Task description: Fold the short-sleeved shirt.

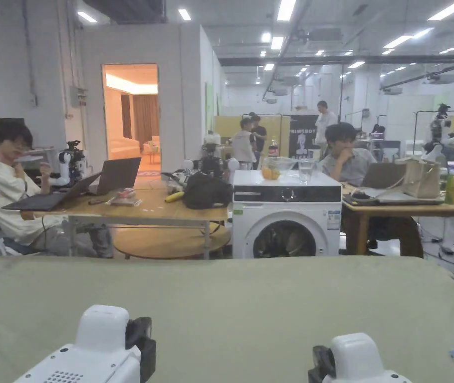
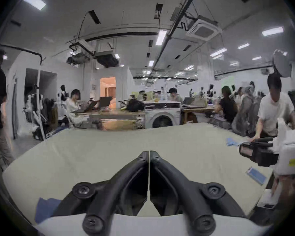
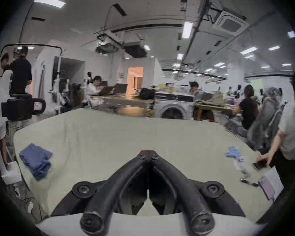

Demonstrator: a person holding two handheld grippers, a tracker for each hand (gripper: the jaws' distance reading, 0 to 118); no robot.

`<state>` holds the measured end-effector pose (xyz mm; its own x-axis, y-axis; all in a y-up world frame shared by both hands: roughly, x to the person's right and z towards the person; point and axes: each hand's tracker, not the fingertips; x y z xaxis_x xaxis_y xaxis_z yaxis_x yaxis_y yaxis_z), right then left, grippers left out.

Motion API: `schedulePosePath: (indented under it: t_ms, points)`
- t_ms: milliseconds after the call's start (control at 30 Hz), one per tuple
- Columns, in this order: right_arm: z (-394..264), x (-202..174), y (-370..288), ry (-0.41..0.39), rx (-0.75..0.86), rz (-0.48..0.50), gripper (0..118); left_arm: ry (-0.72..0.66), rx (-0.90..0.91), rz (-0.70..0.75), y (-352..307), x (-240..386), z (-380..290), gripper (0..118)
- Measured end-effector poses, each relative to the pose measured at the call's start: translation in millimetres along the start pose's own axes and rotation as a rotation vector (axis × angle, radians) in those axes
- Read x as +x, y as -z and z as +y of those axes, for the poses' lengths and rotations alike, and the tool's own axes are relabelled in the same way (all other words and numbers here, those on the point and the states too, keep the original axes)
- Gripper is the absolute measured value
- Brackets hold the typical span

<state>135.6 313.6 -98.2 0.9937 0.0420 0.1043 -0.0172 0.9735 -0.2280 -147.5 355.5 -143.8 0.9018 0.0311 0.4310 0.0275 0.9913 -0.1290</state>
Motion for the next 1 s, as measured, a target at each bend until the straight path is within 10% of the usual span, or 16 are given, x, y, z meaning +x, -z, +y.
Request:
schedulePosePath:
  t_ms: [433, 467, 533, 567, 600, 667, 1000]
  points:
    - [3.4, 11.7, -3.5, 0.062, 0.011, -0.032, 0, 0.059, 0.031, 0.056, -8.6, -0.8, 7.7, 0]
    - [4.2, 10.8, -5.4, 0.061, 0.021, -0.032, 19, 0.059, 0.033, 0.062, -9.3, -1.4, 7.8, 5]
    - [5.1, 9.6, -8.8, 0.041, 0.065, -0.071, 100, 0.072, 0.036, 0.092, -9.9, -2.7, 8.8, 46]
    - [5.8, 9.5, -12.7, 0.020, 0.090, -0.075, 118, 0.074, 0.033, 0.086, -10.7, -2.8, 9.9, 67]
    - [7.1, 9.2, -13.7, 0.020, 0.080, -0.080, 118, 0.070, 0.042, 0.084, -13.1, -4.9, 9.6, 96]
    - [7.9, 12.6, -10.8, 0.019, 0.061, -0.075, 118, 0.070, 0.058, 0.102, -14.7, -5.1, 9.0, 105]
    - [9.8, 14.3, -23.1, 0.047, 0.128, -0.036, 118, 0.070, 0.100, 0.089, -22.8, 0.6, 5.1, 111]
